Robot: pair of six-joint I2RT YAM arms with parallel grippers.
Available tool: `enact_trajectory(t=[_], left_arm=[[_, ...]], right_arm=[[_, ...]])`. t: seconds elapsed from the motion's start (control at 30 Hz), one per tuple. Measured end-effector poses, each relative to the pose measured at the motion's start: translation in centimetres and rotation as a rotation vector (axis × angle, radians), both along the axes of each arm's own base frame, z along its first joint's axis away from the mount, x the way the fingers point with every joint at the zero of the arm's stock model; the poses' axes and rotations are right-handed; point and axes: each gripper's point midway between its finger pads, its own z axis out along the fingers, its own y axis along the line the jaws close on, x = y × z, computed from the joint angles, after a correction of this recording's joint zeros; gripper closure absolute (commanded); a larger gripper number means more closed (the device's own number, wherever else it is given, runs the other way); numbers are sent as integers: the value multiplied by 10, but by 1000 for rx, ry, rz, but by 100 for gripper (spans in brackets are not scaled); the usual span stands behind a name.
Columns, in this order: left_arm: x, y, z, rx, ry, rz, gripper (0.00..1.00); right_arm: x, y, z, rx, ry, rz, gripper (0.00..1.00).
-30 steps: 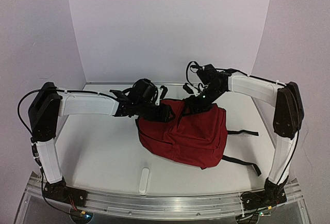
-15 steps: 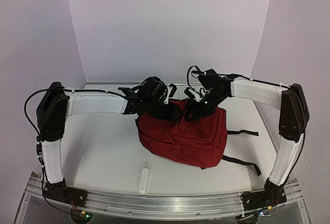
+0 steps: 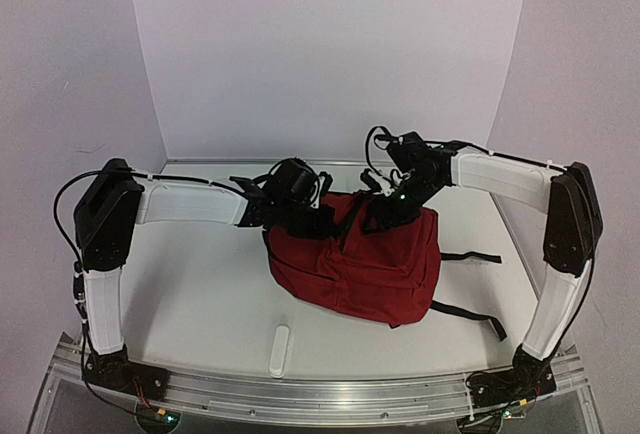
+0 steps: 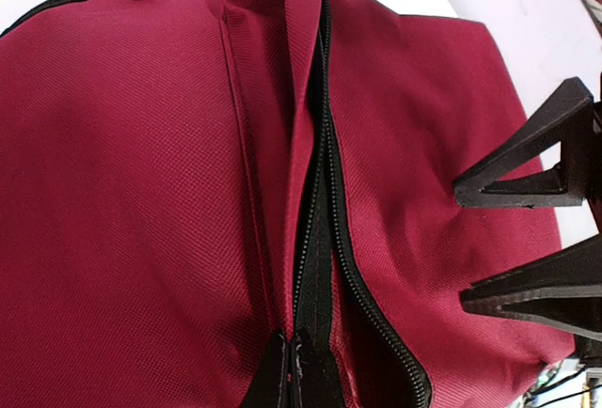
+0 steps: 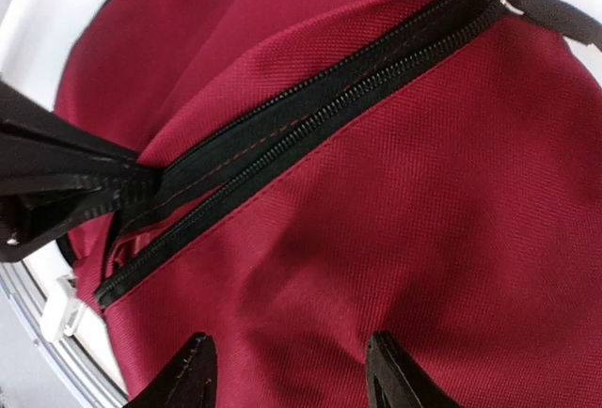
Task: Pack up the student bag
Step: Unzip the student bag at the center of the board.
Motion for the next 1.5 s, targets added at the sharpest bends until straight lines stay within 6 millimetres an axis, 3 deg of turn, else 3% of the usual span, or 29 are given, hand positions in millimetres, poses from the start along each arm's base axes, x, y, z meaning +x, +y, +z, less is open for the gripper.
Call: enact_trajectory(t=[0.3,0.53,0.6,0.7,0.77,0.83,0.97,1.1,1.27,1.37,1.43,1.5], left_arm=[[0,-4,1,-94,38,-21,100],[-2,-6,2,-120,52,-25,100],[-2,-6,1,-120,53,-24,100],[-2,-6,1,-122,55,-22,100],[-2,-6,1,-124,55,-20,100],[0,-5,1,-124,56,-17,100],[0,-5,1,-125,55,-16,100],[1,-5,1,-126,54,-16,100],[-1,-6,2,-133,53,-31,99],[-5,-6,6,-144,46,-46,87],[-7,-3,12,-147,31,-52,75],[-7,3,21,-151,9,-44,70]], right_arm=[[12,29,33,90,-17,-24,39],[3,51,-2,45,40,4,43],[3,52,-7,28,34,5,51],[6,50,-8,7,16,-4,73],[6,47,-10,-9,8,-1,95],[6,43,-12,-32,6,-8,100],[5,38,-12,-56,0,2,100],[-1,33,5,-51,-19,19,100],[-11,25,51,4,-103,24,100],[-16,19,62,15,-128,19,100],[-18,17,61,12,-130,20,100],[-19,16,55,4,-123,25,100]])
